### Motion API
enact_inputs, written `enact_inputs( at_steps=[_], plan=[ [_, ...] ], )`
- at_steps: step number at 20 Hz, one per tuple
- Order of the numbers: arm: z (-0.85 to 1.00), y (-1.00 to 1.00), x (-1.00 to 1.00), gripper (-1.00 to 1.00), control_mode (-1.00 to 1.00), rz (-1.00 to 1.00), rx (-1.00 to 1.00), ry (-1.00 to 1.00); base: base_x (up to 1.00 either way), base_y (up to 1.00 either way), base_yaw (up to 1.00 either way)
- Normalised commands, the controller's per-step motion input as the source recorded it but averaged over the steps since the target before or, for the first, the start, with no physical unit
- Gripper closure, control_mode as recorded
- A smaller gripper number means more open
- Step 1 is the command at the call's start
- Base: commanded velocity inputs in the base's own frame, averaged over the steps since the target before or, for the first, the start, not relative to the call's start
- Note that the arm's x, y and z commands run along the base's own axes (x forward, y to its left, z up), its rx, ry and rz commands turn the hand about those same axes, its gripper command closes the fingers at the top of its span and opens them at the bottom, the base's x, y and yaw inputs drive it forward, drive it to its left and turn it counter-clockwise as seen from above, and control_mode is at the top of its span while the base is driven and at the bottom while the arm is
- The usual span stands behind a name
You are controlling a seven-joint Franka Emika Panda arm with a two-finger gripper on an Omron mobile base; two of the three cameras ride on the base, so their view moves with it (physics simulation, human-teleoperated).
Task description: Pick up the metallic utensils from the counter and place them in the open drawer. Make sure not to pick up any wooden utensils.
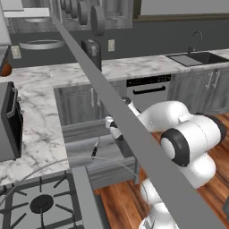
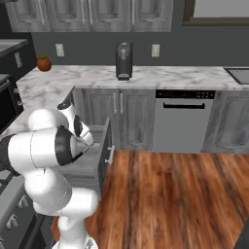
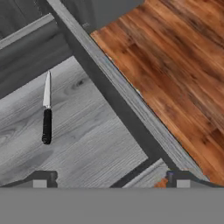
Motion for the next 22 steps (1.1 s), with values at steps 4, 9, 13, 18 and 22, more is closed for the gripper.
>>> enact_inputs(
  at_steps=[4, 9, 13, 18, 22],
  plan=[
    [0.0, 0.0, 0.0, -1.0, 1.0, 0.0, 0.0, 0.0, -1.0, -0.66, 0.0],
    [0.0, 0.0, 0.0, -1.0, 1.0, 0.0, 0.0, 0.0, -1.0, -0.95, -0.17],
    [0.0, 0.0, 0.0, -1.0, 1.0, 0.0, 0.0, 0.0, -0.99, -1.0, -0.37],
    [0.0, 0.0, 0.0, -1.0, 1.0, 0.0, 0.0, 0.0, -1.0, -1.0, -0.33],
    [0.0, 0.0, 0.0, -1.0, 1.0, 0.0, 0.0, 0.0, -1.0, -1.0, -0.3]
  ],
)
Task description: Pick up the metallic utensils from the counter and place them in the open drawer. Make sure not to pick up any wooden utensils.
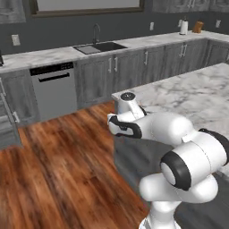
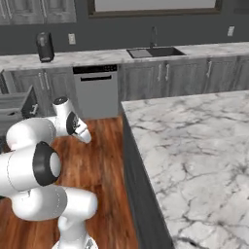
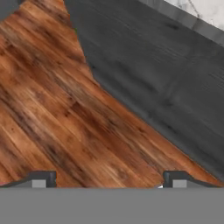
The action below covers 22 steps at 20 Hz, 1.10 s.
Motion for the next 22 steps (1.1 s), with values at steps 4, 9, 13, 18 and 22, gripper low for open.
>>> enact_inputs(
  at_steps=[4, 9, 13, 18, 22],
  plan=[
    [0.0, 0.0, 0.0, -1.0, 1.0, 0.0, 0.0, 0.0, -1.0, -1.0, -0.25],
    [0.0, 0.0, 0.0, -1.0, 1.0, 0.0, 0.0, 0.0, -1.0, -1.0, -0.21],
    [0.0, 0.0, 0.0, -1.0, 1.0, 0.0, 0.0, 0.0, -1.0, -1.0, -0.18],
    [0.0, 0.0, 0.0, -1.0, 1.0, 0.0, 0.0, 0.0, -1.0, -1.0, -0.16],
    [0.0, 0.0, 0.0, -1.0, 1.0, 0.0, 0.0, 0.0, -1.0, -0.93, -0.11]
  ],
)
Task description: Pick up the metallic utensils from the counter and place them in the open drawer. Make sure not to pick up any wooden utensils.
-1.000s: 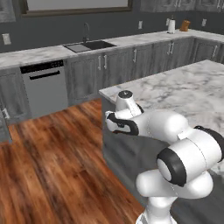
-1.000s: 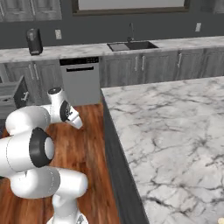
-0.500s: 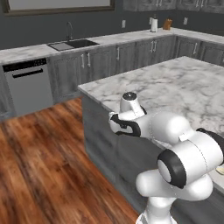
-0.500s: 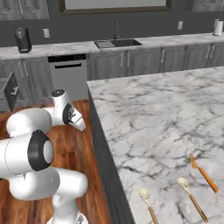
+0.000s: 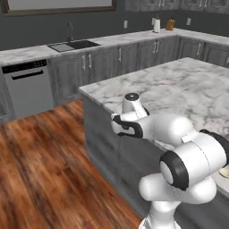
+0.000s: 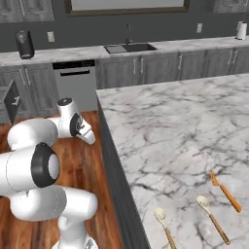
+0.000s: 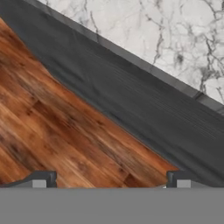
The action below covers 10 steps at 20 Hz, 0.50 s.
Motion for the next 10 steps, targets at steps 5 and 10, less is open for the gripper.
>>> enact_inputs(
  at_steps=[5, 10],
  plan=[
    [0.0, 0.0, 0.0, -1.0, 1.0, 0.0, 0.0, 0.0, -1.0, -0.69, 0.24],
    [0.0, 0.0, 0.0, -1.0, 1.0, 0.0, 0.0, 0.0, -1.0, -0.89, 0.19]
  ],
)
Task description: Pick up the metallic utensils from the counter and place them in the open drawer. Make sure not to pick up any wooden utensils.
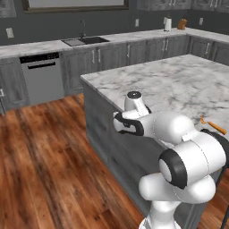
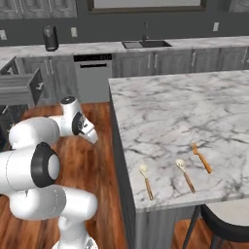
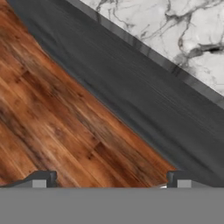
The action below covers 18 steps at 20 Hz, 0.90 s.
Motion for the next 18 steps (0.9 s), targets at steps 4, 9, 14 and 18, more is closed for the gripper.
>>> enact_inputs(
  at_steps=[4, 9, 14, 18],
  plan=[
    [0.0, 0.0, 0.0, -1.0, 1.0, 0.0, 0.0, 0.0, -1.0, -1.0, 0.01],
    [0.0, 0.0, 0.0, -1.0, 1.0, 0.0, 0.0, 0.0, -0.61, -1.0, -0.19],
    [0.0, 0.0, 0.0, -1.0, 1.0, 0.0, 0.0, 0.0, -0.26, -1.0, -0.32],
    [0.0, 0.0, 0.0, -1.0, 1.0, 0.0, 0.0, 0.0, -1.0, -1.0, -0.04]
  ],
)
